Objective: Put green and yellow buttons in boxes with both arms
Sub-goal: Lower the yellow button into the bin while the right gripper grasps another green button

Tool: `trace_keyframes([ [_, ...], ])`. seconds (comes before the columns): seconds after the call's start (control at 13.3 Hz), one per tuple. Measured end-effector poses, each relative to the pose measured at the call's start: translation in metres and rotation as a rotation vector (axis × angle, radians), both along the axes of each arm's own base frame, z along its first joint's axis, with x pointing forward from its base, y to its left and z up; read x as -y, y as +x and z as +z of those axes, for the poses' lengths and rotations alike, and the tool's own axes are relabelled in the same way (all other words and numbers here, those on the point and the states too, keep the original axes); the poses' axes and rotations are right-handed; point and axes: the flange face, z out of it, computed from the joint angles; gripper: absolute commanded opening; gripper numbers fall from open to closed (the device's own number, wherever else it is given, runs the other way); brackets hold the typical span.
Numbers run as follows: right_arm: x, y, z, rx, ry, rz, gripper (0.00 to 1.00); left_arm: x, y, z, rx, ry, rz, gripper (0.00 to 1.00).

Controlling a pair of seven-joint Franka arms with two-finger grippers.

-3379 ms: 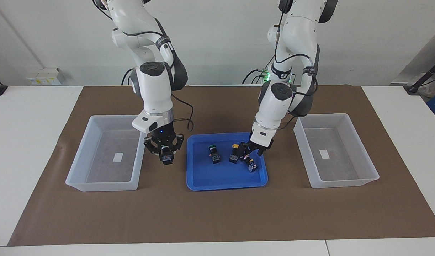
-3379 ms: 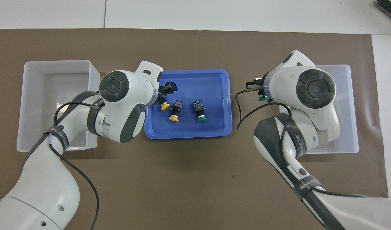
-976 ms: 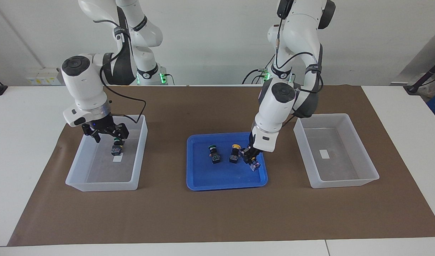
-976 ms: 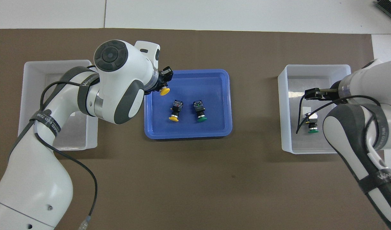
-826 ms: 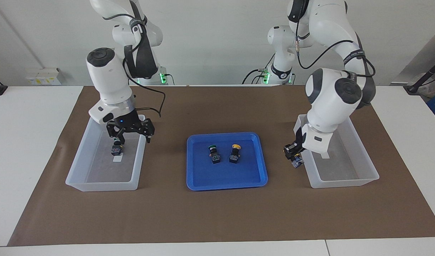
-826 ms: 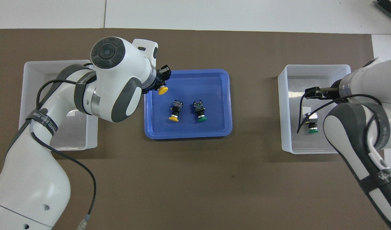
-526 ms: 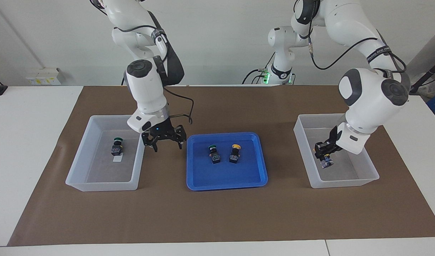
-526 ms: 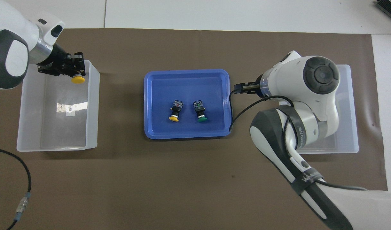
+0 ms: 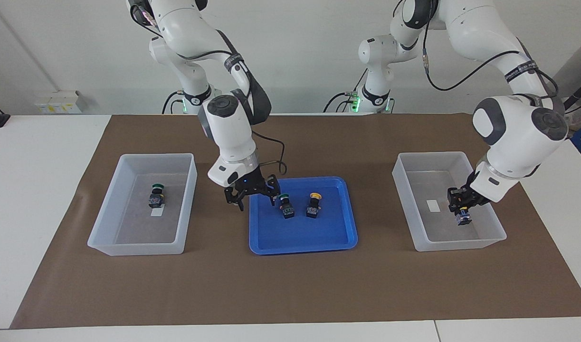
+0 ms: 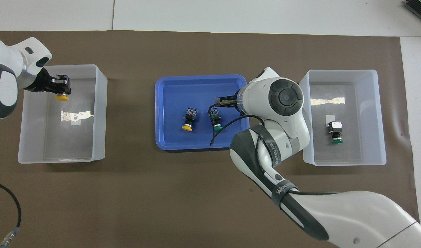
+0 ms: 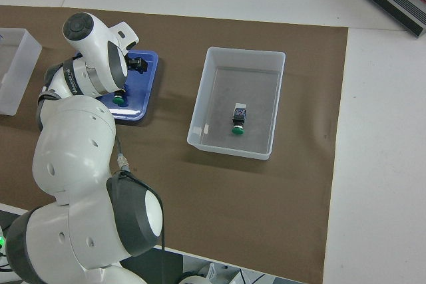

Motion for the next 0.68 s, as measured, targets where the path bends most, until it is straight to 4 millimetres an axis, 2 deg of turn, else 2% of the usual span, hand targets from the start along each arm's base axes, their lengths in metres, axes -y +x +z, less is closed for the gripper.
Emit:
trace_keyframes([
  [0.15, -0.029, -0.011, -0.027, -0.003, 0.011, 0.024, 1.0, 0.002, -0.016, -0.025, -0.02, 0.001, -0.003, 0.0],
  [0.3, -0.034, -0.012, -0.046, 0.013, -0.018, 0.059, 1.0, 0.004, -0.026, -0.048, -0.007, 0.0, -0.006, 0.0],
  [0.38, -0.033, -0.01, -0.053, 0.024, -0.043, 0.079, 0.9, 0.006, -0.03, -0.061, 0.006, -0.001, -0.009, 0.0],
  [0.45, -0.032, -0.01, -0.06, 0.034, -0.069, 0.103, 0.44, 0.009, -0.035, -0.07, 0.011, -0.002, -0.013, 0.28],
  [0.53, -0.031, -0.01, -0.064, 0.042, -0.088, 0.121, 0.2, 0.011, -0.038, -0.075, 0.015, -0.002, -0.016, 0.54],
  [0.6, -0.031, -0.01, -0.066, 0.046, -0.097, 0.129, 0.04, 0.012, -0.038, -0.073, 0.021, -0.002, -0.018, 0.75],
  [0.68, -0.03, -0.009, -0.066, 0.047, -0.099, 0.13, 0.03, 0.013, -0.038, -0.073, 0.022, -0.002, -0.02, 0.81],
])
